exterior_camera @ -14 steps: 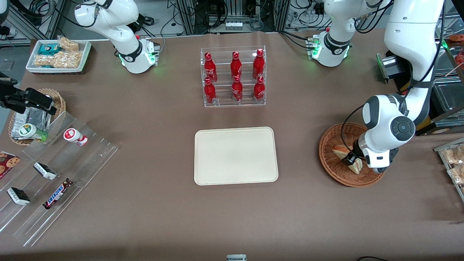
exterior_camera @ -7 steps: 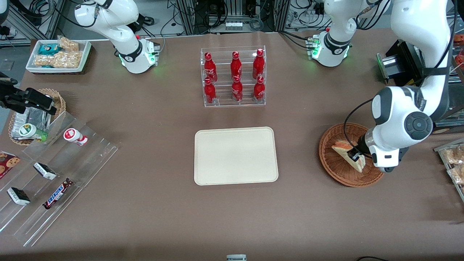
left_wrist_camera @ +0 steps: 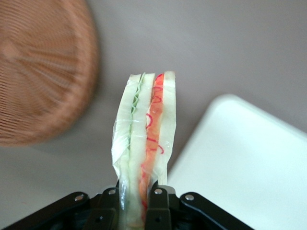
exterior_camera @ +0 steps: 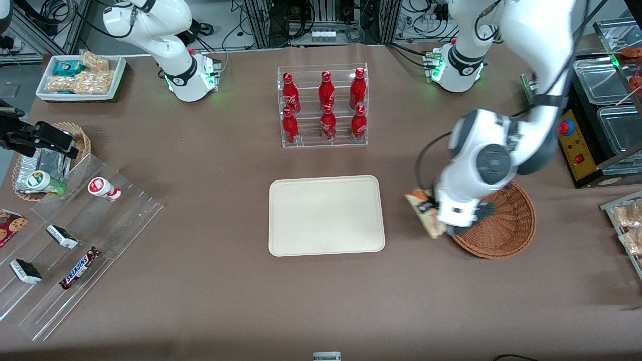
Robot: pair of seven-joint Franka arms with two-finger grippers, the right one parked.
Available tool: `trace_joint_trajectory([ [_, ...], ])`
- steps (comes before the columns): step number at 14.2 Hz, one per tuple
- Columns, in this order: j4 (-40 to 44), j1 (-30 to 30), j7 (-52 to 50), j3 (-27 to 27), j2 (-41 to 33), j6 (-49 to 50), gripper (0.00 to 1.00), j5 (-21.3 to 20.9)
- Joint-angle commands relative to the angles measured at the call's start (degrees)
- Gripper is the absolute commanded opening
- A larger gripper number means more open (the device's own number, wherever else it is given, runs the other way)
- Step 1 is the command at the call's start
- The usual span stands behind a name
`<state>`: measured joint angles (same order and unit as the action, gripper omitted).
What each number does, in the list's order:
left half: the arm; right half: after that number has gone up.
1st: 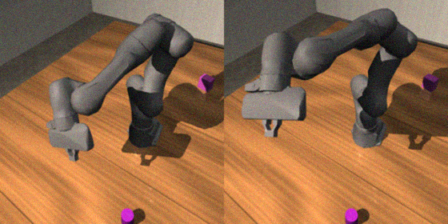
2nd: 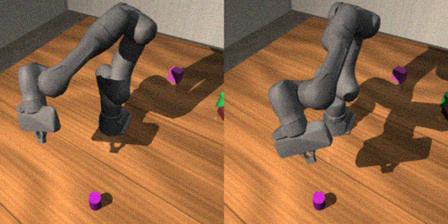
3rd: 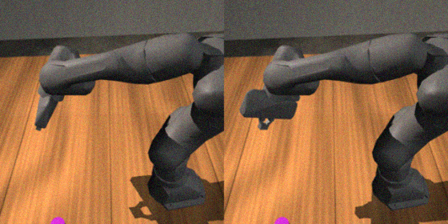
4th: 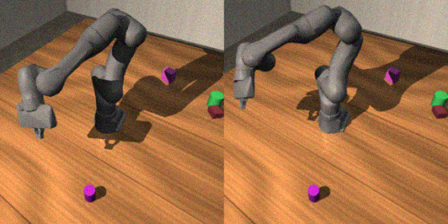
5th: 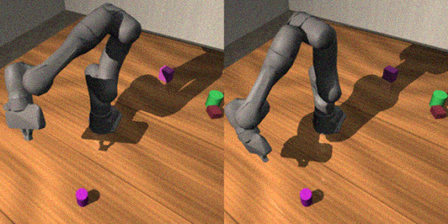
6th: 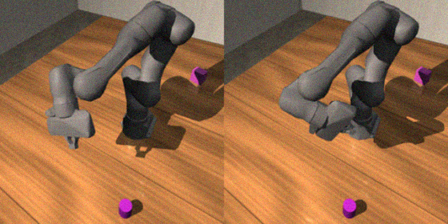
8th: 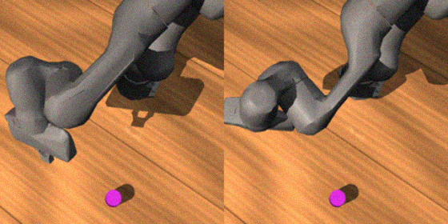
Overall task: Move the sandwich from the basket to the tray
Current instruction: 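Lift the sandwich and carry it over the cream tray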
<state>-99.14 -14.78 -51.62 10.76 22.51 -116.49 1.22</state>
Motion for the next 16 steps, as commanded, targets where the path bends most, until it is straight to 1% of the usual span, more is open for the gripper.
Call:
trace_joint_trajectory([
  [1,7.5,-7.5,-0.2,0.1,7.2,-3.2,0.08,-0.4],
  [2,8.4,-9.9,-0.1,0.1,8.7,-5.7,0.08,-1.0],
  [4,9.6,-13.3,-0.2,0.2,11.1,-9.4,0.08,-4.5],
  [7,11.9,-17.7,-0.6,0.2,15.1,-13.8,0.08,-4.8],
  [11,11.8,-18.9,-0.5,0.1,18.2,-17.4,0.1,-5.1],
  [13,11.6,-19.2,-0.5,0.1,19.5,-18.8,0.16,-5.3],
  [14,11.7,-19.6,-0.6,0.1,20.0,-18.8,0.31,-5.2],
  [15,11.6,-20.1,-0.6,0.1,20.5,-18.8,0.79,-5.3],
  [16,11.7,-21.1,-1.2,0.0,20.3,-18.6,1.0,-5.9],
])
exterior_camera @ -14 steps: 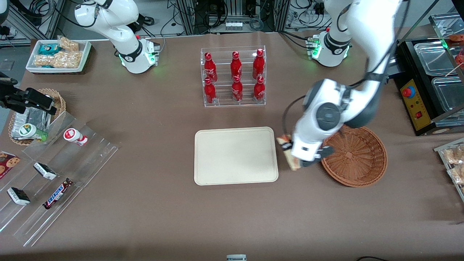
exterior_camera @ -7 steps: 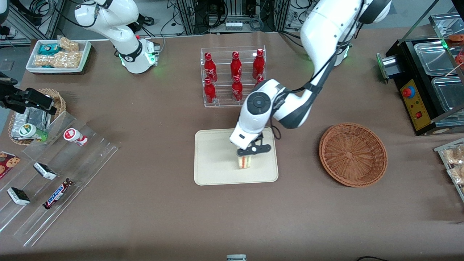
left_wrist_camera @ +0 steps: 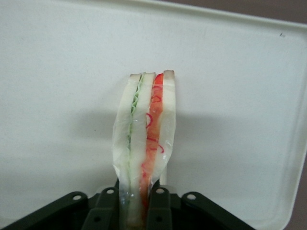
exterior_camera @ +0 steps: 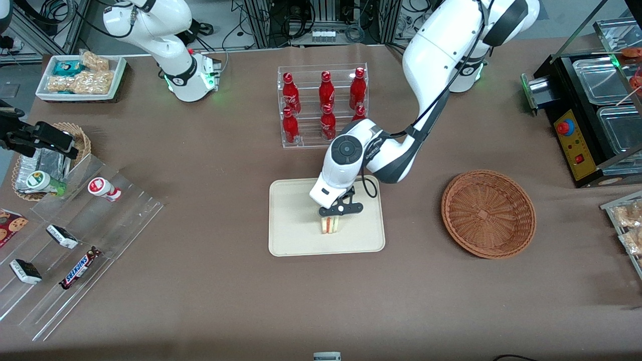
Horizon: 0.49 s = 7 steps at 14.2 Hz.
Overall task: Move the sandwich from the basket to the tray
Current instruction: 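Lower the sandwich onto the tray and open the left gripper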
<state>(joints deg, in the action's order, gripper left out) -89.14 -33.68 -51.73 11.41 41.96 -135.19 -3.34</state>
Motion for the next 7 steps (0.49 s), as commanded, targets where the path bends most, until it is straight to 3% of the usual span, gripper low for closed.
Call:
trace_joint_trajectory([
  [1,1.7,-2.5,-1.1,-1.1,0.0,0.5,1.0,-2.5],
  [7,1.9,1.2,-1.1,-1.0,-12.9,10.8,1.0,-2.9],
])
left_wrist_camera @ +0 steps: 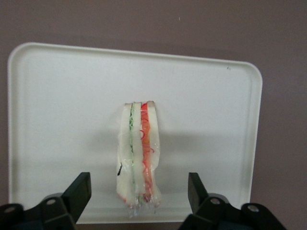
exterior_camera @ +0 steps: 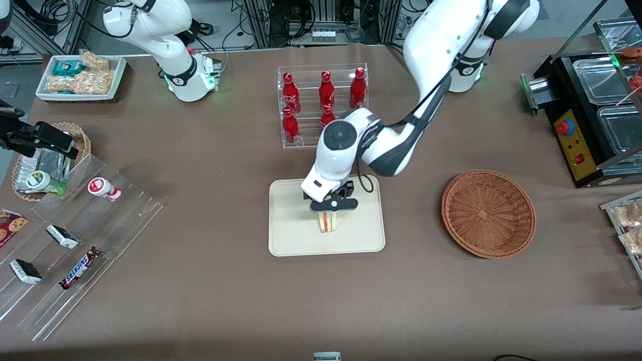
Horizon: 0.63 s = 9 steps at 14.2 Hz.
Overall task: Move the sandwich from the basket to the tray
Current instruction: 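Lower the sandwich onto the tray and open the left gripper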
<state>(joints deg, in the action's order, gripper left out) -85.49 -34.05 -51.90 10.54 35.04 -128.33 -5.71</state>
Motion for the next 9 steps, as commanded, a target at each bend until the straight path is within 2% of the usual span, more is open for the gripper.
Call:
trace_joint_trajectory([
  [1,-1.8,2.8,-0.5,-0.2,-8.3,6.7,1.0,-0.5],
  [6,-1.6,8.5,0.0,-0.1,-16.7,18.0,1.0,-0.4],
  [9,-1.7,12.5,5.7,-0.2,-18.7,22.1,1.0,0.8],
])
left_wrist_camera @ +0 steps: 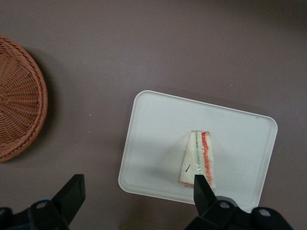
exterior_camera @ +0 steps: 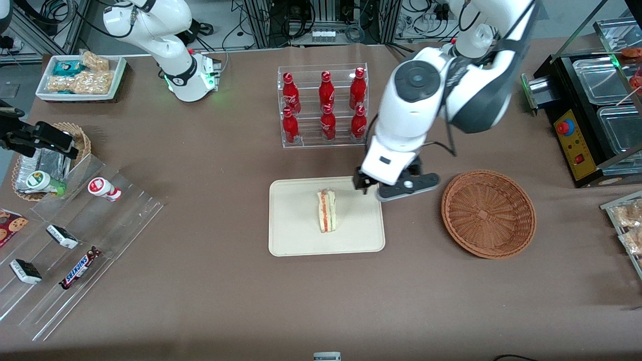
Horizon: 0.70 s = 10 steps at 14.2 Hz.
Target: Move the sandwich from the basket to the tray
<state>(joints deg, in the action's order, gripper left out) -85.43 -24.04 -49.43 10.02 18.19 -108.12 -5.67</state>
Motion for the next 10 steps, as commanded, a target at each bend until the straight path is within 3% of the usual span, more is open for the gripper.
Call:
trace_joint_trajectory([
  [1,-2.3,5.0,5.6,0.4,-2.7,3.2,1.0,1.7],
  [4,-2.4,11.4,16.0,0.4,-3.9,7.2,1.0,4.2],
  [10,-4.1,21.0,28.5,0.3,-8.5,14.2,1.0,4.2],
])
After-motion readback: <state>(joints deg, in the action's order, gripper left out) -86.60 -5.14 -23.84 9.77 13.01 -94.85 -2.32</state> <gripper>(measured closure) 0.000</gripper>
